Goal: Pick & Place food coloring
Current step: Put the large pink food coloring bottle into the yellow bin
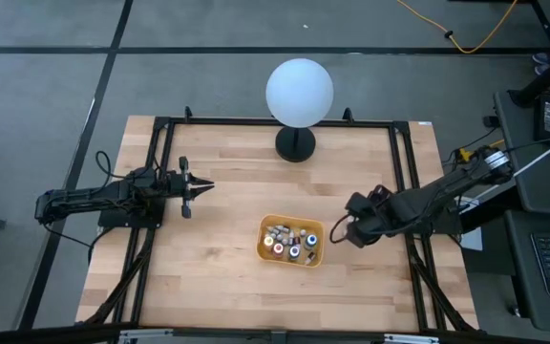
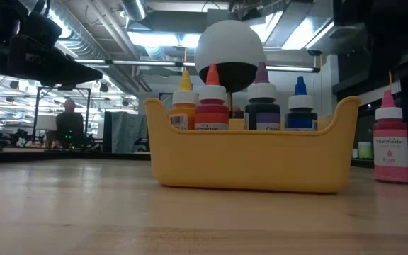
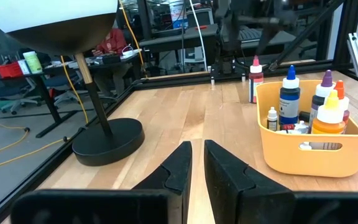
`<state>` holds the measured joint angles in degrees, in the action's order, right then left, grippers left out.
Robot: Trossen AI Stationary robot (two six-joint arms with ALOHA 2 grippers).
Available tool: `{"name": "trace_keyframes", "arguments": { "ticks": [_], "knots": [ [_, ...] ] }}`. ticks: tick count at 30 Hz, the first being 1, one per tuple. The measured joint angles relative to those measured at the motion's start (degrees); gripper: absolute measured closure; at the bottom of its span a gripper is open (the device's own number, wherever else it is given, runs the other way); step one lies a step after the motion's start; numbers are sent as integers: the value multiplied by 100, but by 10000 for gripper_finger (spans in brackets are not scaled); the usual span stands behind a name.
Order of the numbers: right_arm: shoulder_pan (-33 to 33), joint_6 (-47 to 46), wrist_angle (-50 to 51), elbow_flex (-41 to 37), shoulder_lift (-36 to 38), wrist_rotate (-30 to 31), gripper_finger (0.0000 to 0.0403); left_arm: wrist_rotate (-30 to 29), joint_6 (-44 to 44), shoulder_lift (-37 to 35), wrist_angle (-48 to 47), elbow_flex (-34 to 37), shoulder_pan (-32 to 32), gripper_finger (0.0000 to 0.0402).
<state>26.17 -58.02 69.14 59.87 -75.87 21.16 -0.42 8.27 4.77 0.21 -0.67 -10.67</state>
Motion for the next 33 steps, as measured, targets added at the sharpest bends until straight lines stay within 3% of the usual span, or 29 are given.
{"name": "trace_keyframes", "arguments": {
  "ticks": [10, 33],
  "knots": [
    [-381, 131, -841, -657, 8, -541, 68, 2, 0, 0, 0, 1, -1, 362],
    [-507, 338, -828, -511, -15, -1118, 68, 1, 0, -1, 0, 1, -1, 366]
  ]
}}
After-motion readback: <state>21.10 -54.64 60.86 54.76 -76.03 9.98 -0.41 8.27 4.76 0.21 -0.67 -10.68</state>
